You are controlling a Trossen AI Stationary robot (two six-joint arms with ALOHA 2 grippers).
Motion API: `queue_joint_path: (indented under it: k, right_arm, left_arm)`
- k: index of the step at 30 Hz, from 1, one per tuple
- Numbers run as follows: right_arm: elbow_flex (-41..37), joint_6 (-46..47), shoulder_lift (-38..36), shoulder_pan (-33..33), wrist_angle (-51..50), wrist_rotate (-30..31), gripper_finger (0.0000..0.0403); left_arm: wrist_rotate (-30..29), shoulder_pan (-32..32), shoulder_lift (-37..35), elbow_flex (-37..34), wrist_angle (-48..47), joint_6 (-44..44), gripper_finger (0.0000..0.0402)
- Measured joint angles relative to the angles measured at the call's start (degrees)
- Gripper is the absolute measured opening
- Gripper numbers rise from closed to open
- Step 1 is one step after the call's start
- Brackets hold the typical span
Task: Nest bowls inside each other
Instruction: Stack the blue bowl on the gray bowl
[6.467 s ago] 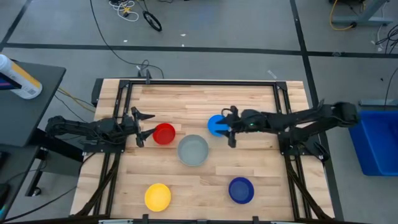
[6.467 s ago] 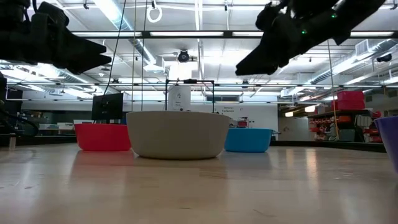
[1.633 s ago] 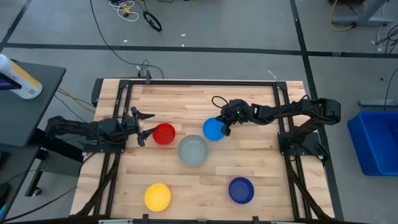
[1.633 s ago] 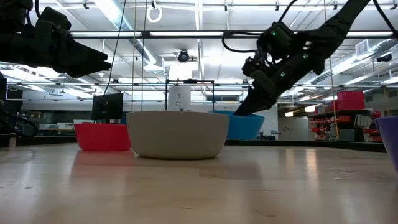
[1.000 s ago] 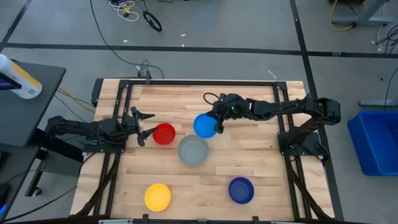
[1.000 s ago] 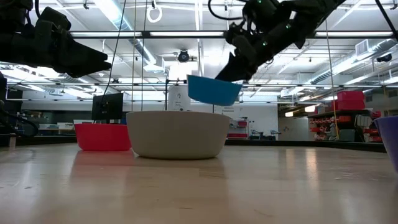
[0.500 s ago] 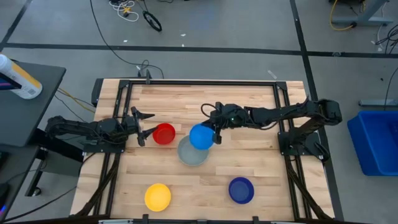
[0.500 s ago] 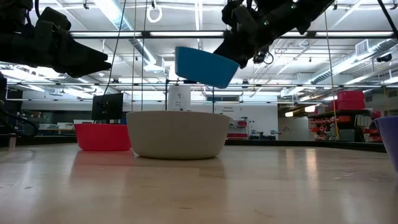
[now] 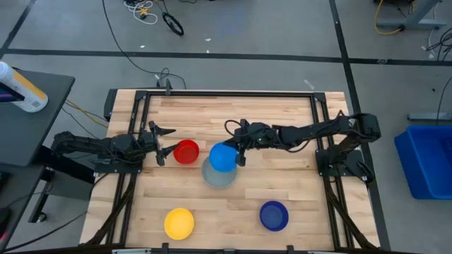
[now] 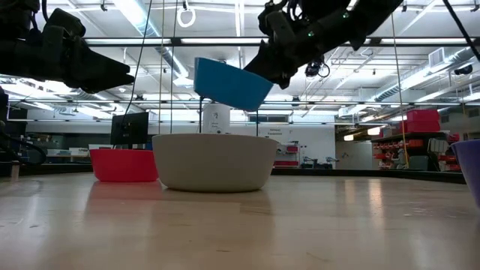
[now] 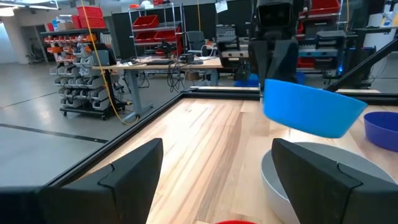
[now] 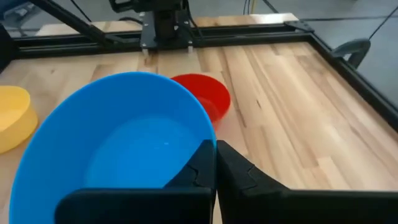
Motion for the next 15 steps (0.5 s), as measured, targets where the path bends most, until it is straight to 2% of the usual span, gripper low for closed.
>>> queue_joint_path:
  k: [15]
  right_arm:
    - [0.0,3.2,2.6,2.6,1.2,0.1,0.0001]
  left_arm:
    - [-0.4,0.0,0.0,0.0,0.1,0.1,0.0307]
